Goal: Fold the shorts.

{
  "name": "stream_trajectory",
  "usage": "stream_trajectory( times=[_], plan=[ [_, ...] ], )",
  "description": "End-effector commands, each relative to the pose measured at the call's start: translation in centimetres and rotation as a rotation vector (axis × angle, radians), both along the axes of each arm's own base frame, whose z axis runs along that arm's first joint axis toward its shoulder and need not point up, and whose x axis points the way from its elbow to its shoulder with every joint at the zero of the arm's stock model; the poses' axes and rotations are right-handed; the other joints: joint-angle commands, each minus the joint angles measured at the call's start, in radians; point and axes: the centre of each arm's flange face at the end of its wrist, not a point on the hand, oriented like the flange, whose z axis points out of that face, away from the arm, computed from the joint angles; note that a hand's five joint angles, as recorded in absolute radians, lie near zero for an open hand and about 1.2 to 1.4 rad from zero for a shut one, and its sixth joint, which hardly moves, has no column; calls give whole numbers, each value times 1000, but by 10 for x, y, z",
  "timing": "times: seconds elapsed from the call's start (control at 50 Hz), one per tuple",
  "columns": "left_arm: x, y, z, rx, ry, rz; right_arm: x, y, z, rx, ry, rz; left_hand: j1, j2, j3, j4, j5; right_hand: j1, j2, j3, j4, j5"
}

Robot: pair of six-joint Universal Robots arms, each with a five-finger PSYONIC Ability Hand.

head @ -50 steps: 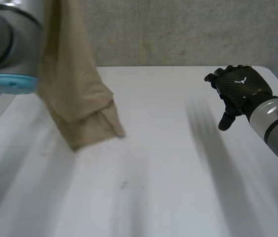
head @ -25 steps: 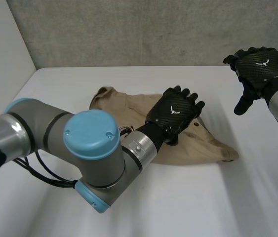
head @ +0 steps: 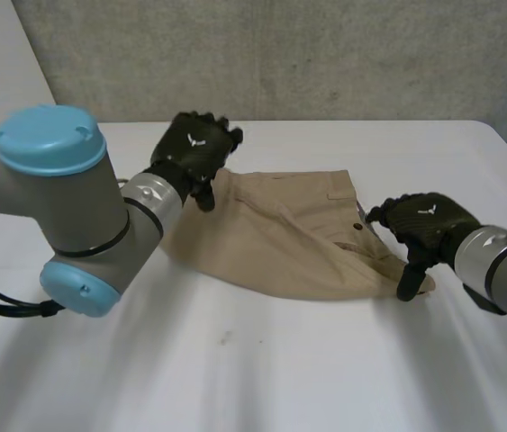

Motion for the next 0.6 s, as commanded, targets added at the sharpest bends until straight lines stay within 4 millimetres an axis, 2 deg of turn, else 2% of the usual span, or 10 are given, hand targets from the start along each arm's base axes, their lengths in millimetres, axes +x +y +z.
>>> stream_trajectory(
  times=[0.02,0.14,0.16,0.18,0.2,0.24,0.28,0.3,0.36,0.6],
  plan=[
    [-5,-26,-30,54,-64,-111,-9,-15,-38,34,-71,-72,109,97,99,97,92,208,153,167,153,152],
    [-11,-42,-49,101,-64,-209,-8,-19,-52,13,-68,-69,294,282,284,282,277,317,262,276,262,261],
    [-12,-42,-50,106,-61,-224,-7,-21,-55,-4,-74,-68,294,282,284,282,277,544,489,502,489,488],
    [-13,-43,-52,108,-60,-237,-7,-22,-55,-12,-76,-67,294,282,284,282,277,648,593,606,593,592],
    [-15,-42,-54,116,-58,-261,-7,-22,-55,-12,-76,-67,294,282,284,282,277,649,594,607,594,593],
    [-16,-41,-59,125,-58,-280,-6,-23,-55,-23,-80,-64,294,282,284,282,277,871,816,829,816,815],
    [-17,-41,-67,141,-62,-294,-6,-23,-56,-20,-80,-63,277,265,267,265,259,913,858,872,858,857],
    [-18,-41,-68,142,-63,-295,-6,-23,-59,-9,-73,-61,265,253,255,253,247,1070,1015,1029,1015,1014],
    [-20,-43,-76,151,-65,-298,-6,-22,-59,-12,-65,-55,241,229,231,229,224,1220,1165,1178,1165,1164],
    [-33,-60,-93,121,-58,-303,-4,-6,-55,-23,-35,23,241,229,231,229,224,1220,1165,1179,1166,1164]
  ],
)
